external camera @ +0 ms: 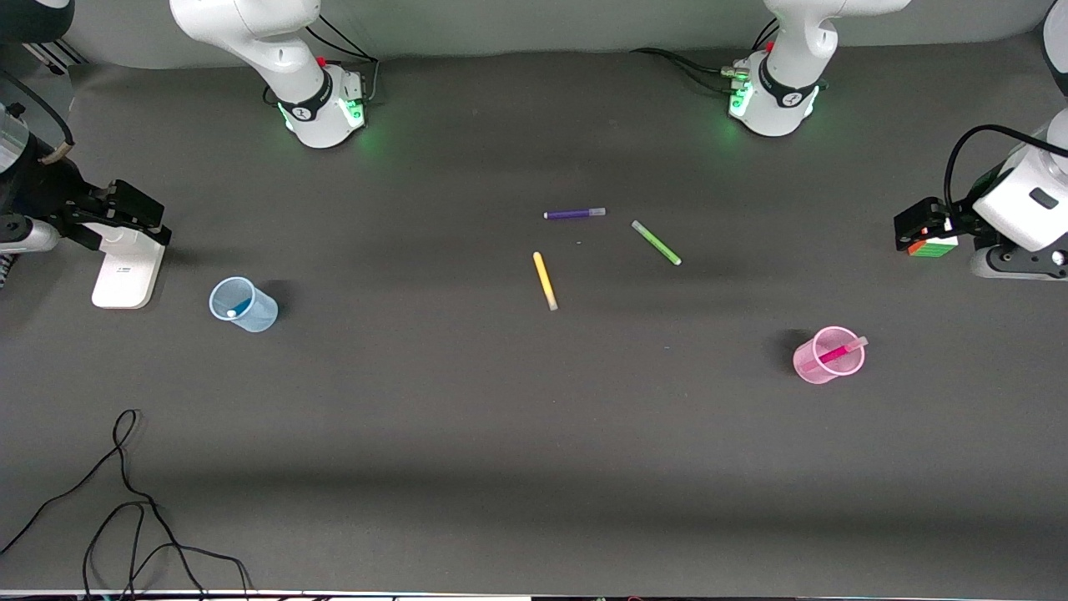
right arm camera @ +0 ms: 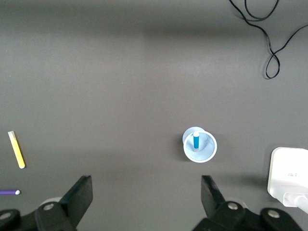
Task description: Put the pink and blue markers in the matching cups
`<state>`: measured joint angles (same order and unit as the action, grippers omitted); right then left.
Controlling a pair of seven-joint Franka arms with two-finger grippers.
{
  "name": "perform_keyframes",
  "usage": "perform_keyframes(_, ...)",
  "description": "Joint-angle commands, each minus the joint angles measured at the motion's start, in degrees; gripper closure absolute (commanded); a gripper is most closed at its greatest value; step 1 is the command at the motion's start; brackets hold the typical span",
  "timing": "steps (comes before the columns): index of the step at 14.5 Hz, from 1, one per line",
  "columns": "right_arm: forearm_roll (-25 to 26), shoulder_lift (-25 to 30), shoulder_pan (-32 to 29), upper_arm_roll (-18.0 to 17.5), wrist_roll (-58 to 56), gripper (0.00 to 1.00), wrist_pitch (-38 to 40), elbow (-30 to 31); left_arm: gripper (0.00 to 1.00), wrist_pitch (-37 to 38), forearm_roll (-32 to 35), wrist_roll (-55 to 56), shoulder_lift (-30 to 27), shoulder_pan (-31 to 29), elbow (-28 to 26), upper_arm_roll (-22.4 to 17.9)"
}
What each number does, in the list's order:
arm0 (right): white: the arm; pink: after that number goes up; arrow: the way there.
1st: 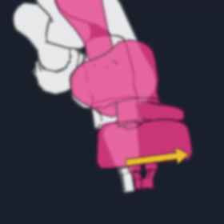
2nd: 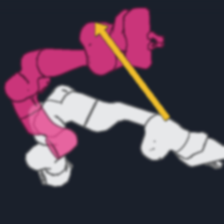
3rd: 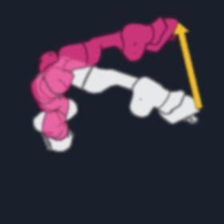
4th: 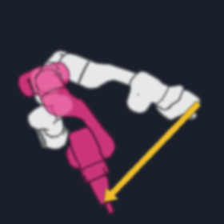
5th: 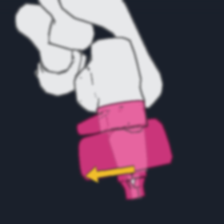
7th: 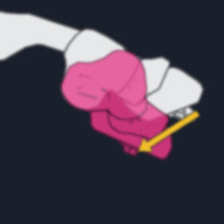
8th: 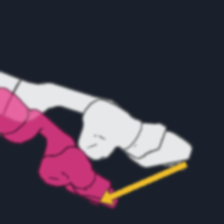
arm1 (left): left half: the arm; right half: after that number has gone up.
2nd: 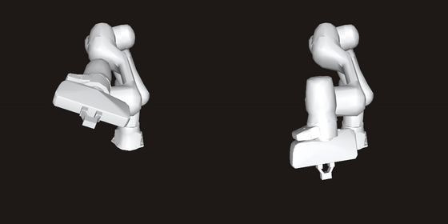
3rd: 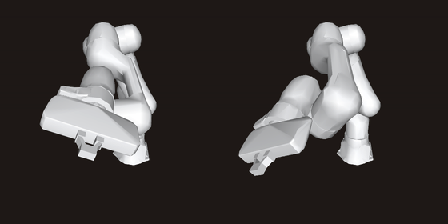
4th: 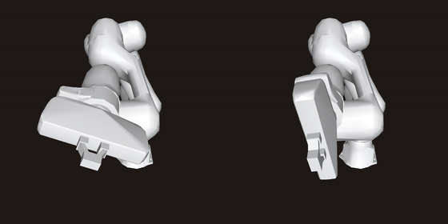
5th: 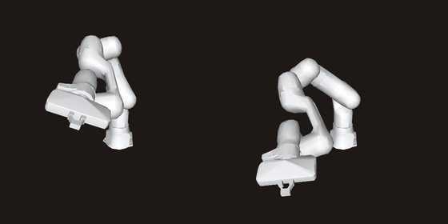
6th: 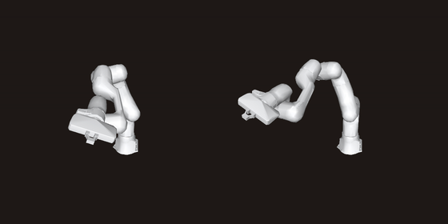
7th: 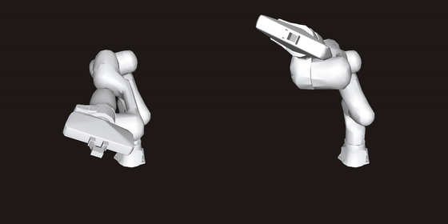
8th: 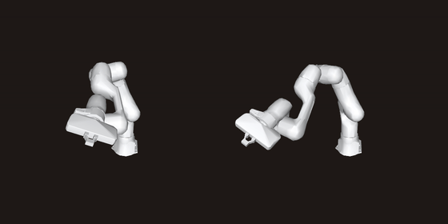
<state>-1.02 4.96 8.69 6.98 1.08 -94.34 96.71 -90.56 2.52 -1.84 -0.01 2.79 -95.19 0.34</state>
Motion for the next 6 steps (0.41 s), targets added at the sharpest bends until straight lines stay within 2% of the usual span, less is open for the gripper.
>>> perform_keyframes(1,0.14,-0.56,0.45,0.31,0.41,0.0,0.56,0.32,0.0,1.53,-0.76,-1.76,0.18,0.9,0.8,-0.95)
perform_keyframes(6,0.23,-2.23,0.45,0.22,1.2,0.0,0.83,0.23,0.0,1.53,-1.11,-1.76,0.36,0.9,0.8,-0.95)
